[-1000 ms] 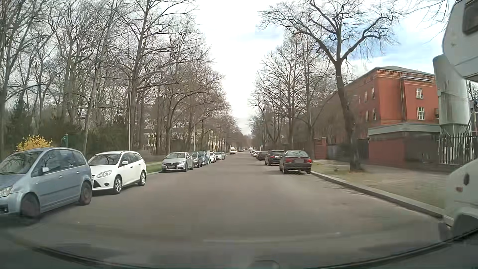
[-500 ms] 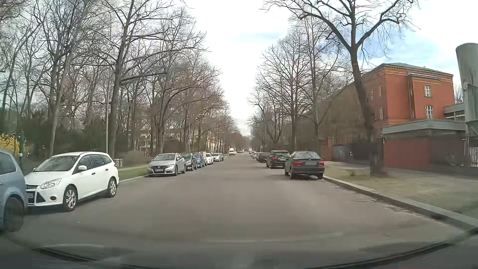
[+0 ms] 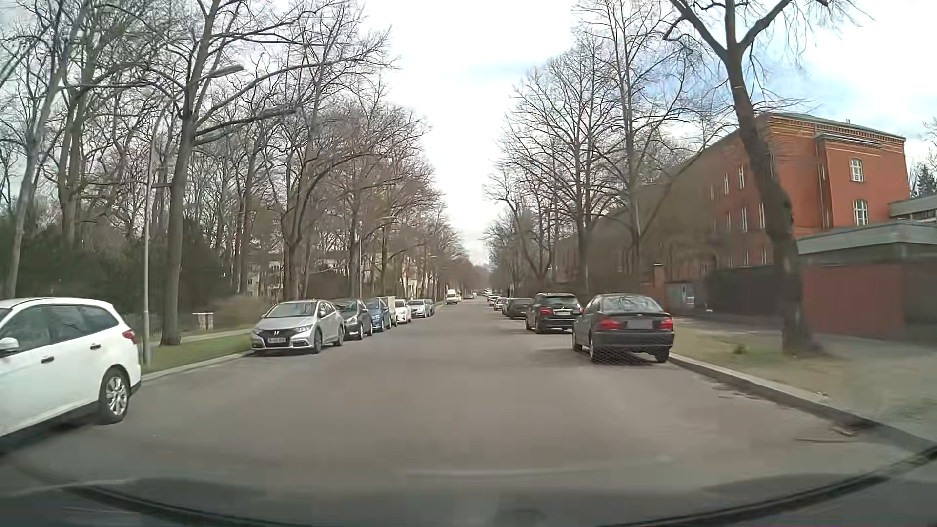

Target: Follow the waypoints while adhering to traffic rules and regulations

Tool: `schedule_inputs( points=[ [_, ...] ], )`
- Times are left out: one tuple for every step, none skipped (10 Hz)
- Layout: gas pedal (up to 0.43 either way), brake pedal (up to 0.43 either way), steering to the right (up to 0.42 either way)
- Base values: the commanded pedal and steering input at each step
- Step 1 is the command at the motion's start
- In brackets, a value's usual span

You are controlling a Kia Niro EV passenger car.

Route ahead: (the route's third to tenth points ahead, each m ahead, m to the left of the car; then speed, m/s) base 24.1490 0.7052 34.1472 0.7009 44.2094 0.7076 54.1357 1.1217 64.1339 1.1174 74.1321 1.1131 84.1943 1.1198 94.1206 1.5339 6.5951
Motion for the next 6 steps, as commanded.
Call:
schedule_inputs(
  points=[
    [0.047,0.0,0.005],
    [0.047,0.0,0.005],
    [0.039,0.0,0.005],
    [0.039,0.0,0.005],
    [0.039,0.0,0.004],
    [0.039,0.0,0.005]
  ],
)
